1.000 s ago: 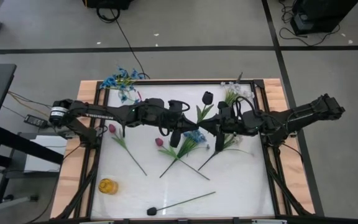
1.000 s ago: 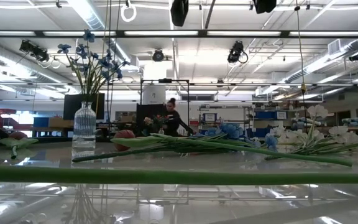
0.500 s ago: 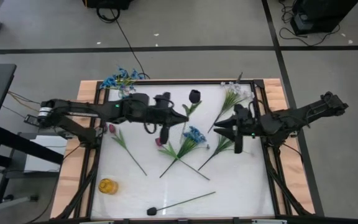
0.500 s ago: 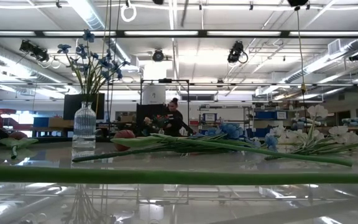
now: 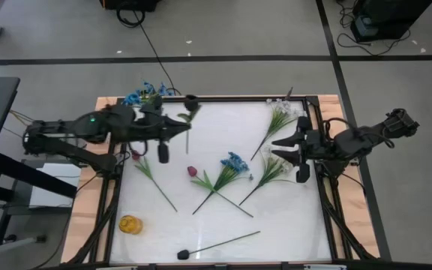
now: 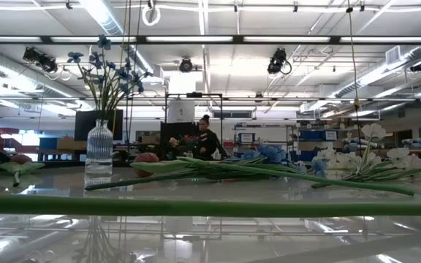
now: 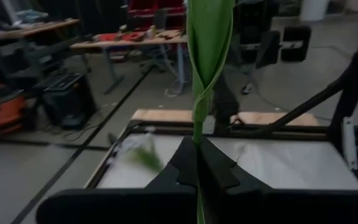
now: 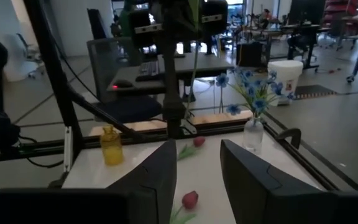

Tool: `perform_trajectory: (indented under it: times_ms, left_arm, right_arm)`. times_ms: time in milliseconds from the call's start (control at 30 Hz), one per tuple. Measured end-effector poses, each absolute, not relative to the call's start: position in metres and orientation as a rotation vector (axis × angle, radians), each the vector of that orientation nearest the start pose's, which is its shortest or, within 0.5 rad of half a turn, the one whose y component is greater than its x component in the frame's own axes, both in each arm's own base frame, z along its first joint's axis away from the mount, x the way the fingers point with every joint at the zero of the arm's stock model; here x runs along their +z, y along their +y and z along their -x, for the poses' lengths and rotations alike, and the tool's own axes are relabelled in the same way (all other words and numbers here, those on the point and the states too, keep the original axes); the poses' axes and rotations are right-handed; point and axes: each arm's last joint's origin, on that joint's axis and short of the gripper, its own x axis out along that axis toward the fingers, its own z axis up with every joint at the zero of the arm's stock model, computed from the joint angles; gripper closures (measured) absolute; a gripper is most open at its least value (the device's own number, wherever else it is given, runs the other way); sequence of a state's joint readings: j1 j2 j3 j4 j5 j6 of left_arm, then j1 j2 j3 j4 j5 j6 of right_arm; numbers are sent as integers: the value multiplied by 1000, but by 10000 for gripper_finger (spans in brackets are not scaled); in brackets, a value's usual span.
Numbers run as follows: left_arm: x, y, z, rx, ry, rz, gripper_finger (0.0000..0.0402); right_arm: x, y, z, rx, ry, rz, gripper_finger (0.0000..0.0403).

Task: Sort flowers into vase by color
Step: Put the right black tulip into the transparent vase

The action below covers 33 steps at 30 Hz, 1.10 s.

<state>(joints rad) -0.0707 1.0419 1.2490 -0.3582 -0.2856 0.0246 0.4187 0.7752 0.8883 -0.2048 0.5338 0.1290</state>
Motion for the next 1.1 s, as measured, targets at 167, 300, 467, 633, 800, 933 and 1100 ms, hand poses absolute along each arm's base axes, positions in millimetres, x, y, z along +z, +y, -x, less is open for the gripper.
perform_trajectory:
  times_ms: [167, 300, 467, 633, 800, 933, 1100]
  left_arm:
    - [409, -16, -183, 306, 148, -26, 401]
    - [383, -20, -165, 414, 128, -8, 401]
    - [365, -20, -140, 536, 104, -19, 401]
    - [372, -11, -110, 698, 61, -51, 401]
    - [381, 3, -76, 882, 27, -93, 401]
    - [385, 12, -53, 1013, 14, -97, 401]
    - [389, 19, -39, 1153, 35, -121, 401]
  right_arm:
    - [368, 51, -151, -123, 70, -88, 269]
    - [367, 51, -152, -124, 72, -87, 270]
    - [367, 51, -153, -123, 69, -152, 269]
    - [367, 51, -153, -126, 68, -198, 270]
    - [367, 52, -154, -126, 68, -226, 270]
    - [365, 53, -156, -127, 74, -222, 270]
    - [363, 54, -161, -151, 85, -211, 270]
